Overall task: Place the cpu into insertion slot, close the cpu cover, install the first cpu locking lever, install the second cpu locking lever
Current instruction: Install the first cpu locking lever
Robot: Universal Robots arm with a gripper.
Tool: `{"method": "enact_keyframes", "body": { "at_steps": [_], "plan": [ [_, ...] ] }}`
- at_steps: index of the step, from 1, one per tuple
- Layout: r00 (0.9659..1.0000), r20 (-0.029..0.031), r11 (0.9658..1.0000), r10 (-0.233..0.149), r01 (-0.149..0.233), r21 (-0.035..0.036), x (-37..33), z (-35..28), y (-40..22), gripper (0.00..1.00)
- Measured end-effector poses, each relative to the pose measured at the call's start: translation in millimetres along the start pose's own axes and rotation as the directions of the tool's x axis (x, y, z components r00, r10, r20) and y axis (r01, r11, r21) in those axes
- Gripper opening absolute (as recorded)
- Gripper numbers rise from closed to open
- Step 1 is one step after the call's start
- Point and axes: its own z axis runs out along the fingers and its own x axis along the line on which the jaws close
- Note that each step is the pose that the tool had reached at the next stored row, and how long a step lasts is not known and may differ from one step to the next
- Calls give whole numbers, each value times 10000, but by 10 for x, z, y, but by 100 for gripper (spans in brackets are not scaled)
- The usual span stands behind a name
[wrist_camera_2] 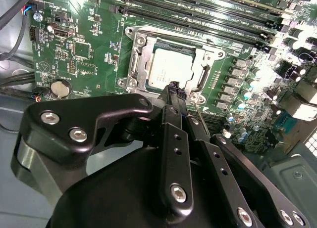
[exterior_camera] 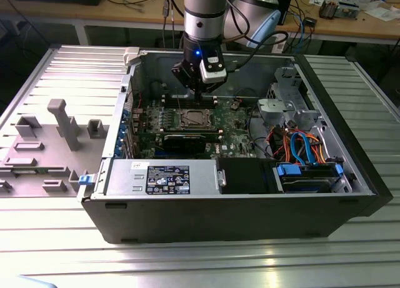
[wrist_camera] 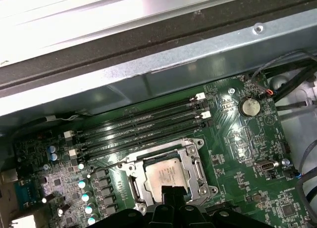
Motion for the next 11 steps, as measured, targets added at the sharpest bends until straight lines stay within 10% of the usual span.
{"method": "enact_keyframes", "body": {
  "at_steps": [11],
  "plan": [
    [9999,-3,9999,-102,102,0,0,0,0,11]
  ]
}}
